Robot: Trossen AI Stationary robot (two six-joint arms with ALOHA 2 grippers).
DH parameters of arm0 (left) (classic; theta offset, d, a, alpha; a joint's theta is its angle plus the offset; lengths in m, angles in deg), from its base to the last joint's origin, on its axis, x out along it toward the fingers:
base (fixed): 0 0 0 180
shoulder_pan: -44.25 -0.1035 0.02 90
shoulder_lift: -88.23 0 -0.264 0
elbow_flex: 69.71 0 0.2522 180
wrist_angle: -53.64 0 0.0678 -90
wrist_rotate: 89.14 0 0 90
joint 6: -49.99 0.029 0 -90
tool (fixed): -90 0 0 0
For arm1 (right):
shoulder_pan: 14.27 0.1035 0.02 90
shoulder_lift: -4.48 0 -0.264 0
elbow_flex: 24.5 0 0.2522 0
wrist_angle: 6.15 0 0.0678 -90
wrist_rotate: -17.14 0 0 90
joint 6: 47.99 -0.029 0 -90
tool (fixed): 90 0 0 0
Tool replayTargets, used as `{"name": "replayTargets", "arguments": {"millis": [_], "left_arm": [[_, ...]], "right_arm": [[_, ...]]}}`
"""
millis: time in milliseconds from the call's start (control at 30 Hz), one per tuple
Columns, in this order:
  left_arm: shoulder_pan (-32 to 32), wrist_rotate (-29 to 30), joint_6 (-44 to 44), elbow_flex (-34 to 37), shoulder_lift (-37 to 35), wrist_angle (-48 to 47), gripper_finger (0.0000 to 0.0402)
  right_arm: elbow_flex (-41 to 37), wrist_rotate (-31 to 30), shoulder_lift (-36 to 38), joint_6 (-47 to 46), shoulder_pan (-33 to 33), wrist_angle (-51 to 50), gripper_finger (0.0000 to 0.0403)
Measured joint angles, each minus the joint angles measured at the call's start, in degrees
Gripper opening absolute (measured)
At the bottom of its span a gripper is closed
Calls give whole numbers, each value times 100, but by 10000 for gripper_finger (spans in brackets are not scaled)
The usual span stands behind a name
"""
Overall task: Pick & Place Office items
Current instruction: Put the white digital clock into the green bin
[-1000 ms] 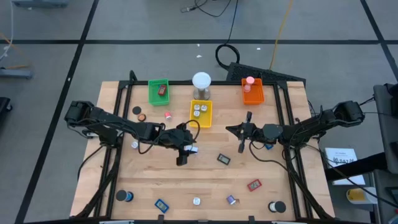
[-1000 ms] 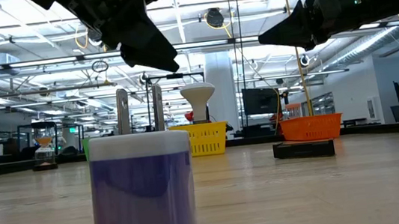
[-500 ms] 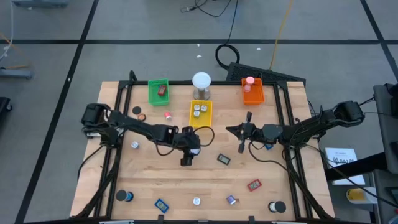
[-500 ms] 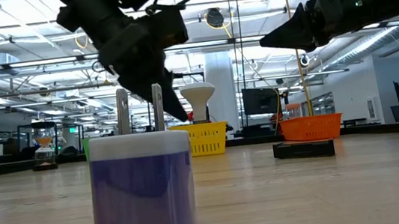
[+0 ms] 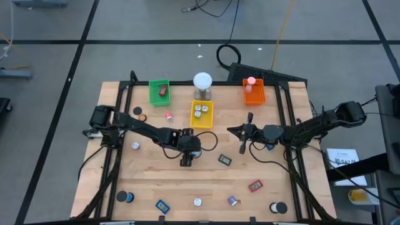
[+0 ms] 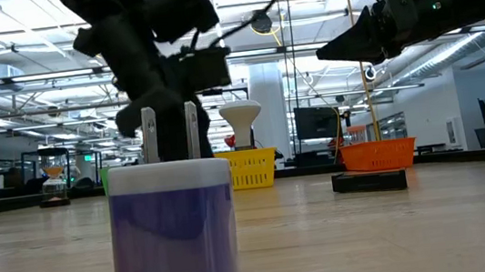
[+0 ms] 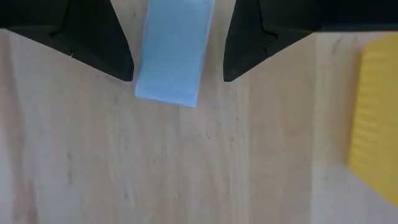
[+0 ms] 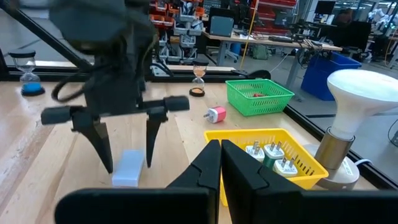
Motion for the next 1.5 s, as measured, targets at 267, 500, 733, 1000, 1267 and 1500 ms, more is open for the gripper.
{"name": "replayTargets", "arguments": {"millis": [267,500,733,1000,1267,1500], "left_arm": [[-60,-243,104,-4,164,-13,245],[-51,-329,110,-13,159,-372,167],[-67,182,34,15,-462,-1275,154],[-186,1285,-737,0,-2244,-2389,165],[-948,2056,-1970,-2,-3363,-3129,162],[-1993,2438,-2546,80,-3438,-3245,161]], "right_arm": [[0,-1,0,0,0,-16,4],[0,-1,0,0,0,-17,4],[0,-1,0,0,1,-25,4],[0,-1,0,-2,0,-53,4],[0,-1,0,-2,2,-58,4],[0,-1,0,-2,0,-59,4]]}}
